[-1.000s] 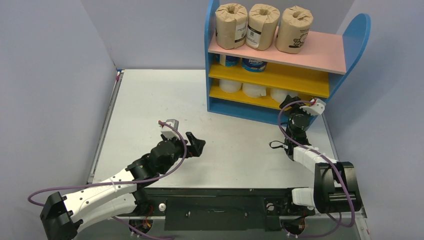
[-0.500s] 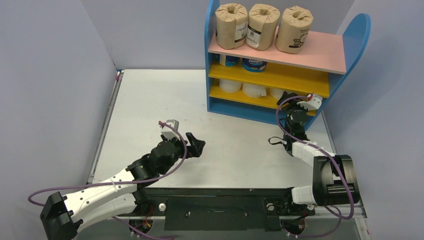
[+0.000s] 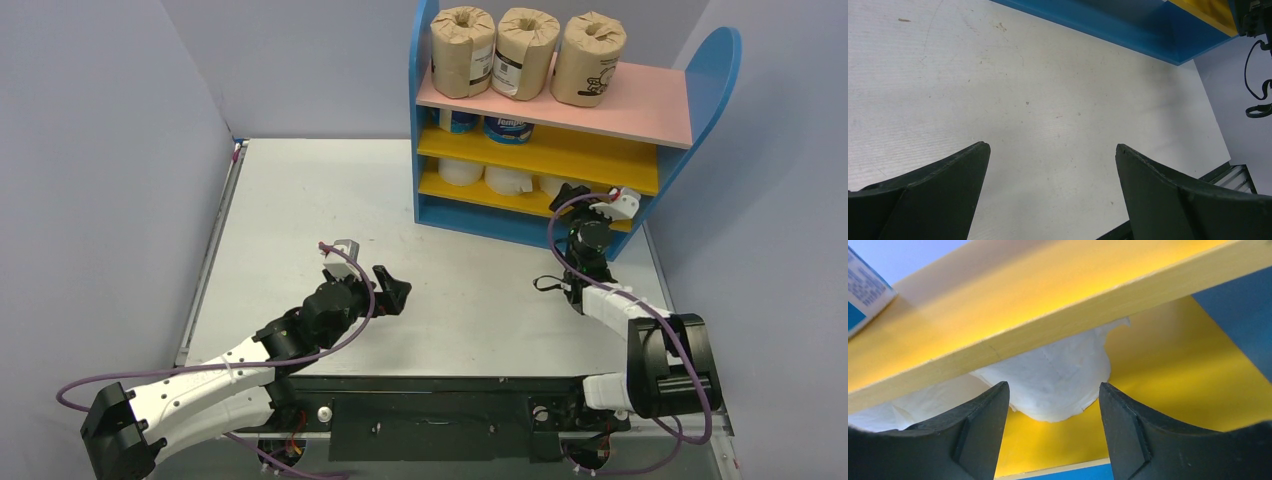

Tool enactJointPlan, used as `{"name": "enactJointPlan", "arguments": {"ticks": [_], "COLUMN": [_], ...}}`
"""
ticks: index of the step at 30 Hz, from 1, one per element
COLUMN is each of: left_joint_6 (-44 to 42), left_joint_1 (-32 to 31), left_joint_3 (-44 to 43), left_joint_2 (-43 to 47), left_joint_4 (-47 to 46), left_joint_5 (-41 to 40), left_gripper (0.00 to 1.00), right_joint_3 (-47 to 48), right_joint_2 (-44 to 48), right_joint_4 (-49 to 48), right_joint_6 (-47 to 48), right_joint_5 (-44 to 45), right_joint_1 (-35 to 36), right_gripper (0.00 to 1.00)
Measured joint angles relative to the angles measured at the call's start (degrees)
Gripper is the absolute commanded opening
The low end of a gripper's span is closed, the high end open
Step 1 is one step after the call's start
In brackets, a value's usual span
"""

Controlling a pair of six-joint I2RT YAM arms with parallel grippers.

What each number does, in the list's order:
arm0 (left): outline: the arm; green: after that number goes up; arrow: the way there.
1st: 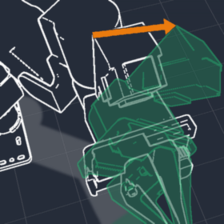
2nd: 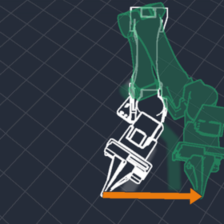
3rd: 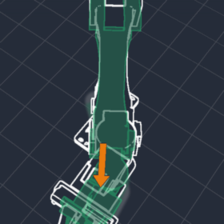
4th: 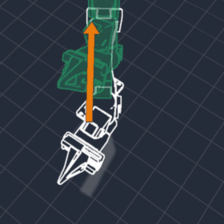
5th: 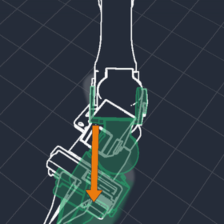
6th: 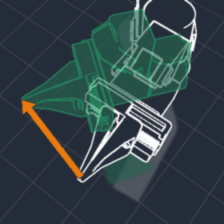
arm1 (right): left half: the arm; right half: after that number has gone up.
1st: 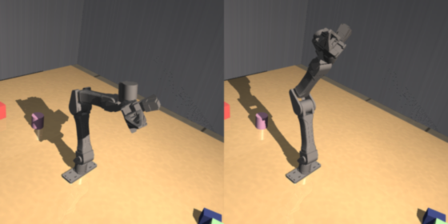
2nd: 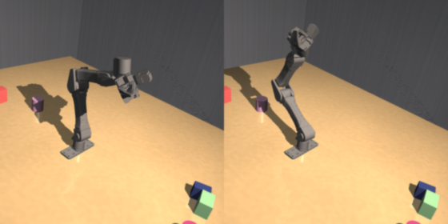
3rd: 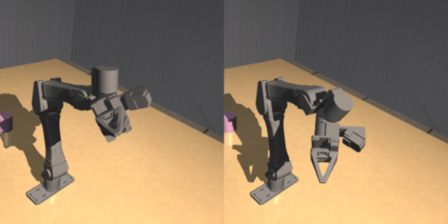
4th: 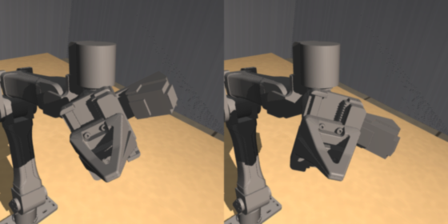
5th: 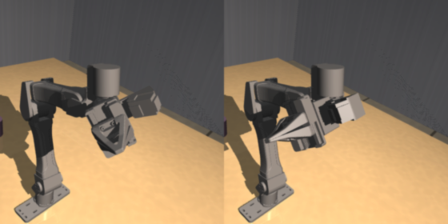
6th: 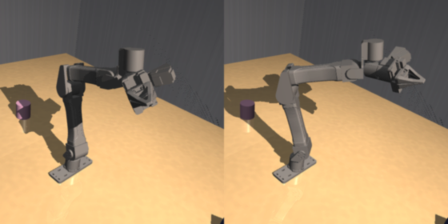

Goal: Place and organize the paper towels onto the shelf
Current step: Place the paper towel on the shelf.

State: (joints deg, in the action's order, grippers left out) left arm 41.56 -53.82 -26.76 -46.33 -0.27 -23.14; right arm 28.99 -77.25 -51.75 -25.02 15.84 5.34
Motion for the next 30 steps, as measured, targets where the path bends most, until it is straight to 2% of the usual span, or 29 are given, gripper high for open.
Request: {"name": "enactJointPlan", "arguments": {"ticks": [6, 22, 27, 30], "left_joint_6": [0.0, 0.0, 0.13, 0.42], "left_joint_1": [0.0, 0.0, 1.05, 2.05], "left_joint_3": [0.0, 0.0, -0.68, -2.21], "left_joint_2": [-0.02, 0.15, -0.26, -1.29], "left_joint_4": [0.0, 0.02, 0.07, 0.02], "left_joint_5": [0.5, 0.46, 0.11, 0.96], "left_gripper": [0.96, 0.96, 0.96, 0.96], "right_joint_3": [-0.5, -1.07, -3.87, -4.5], "right_joint_2": [3.8, 3.15, 15.04, 23.91], "right_joint_4": [-0.04, 0.37, 10.23, 15.5], "right_joint_6": [0.0, -1.75, -7.78, -13.05], "right_joint_5": [2.62, 3.26, 7.61, 10.03], "right_joint_1": [-1.36, -2.19, -1.7, -2.05], "right_gripper": [0.62, 0.6, 0.56, 0.48]}}
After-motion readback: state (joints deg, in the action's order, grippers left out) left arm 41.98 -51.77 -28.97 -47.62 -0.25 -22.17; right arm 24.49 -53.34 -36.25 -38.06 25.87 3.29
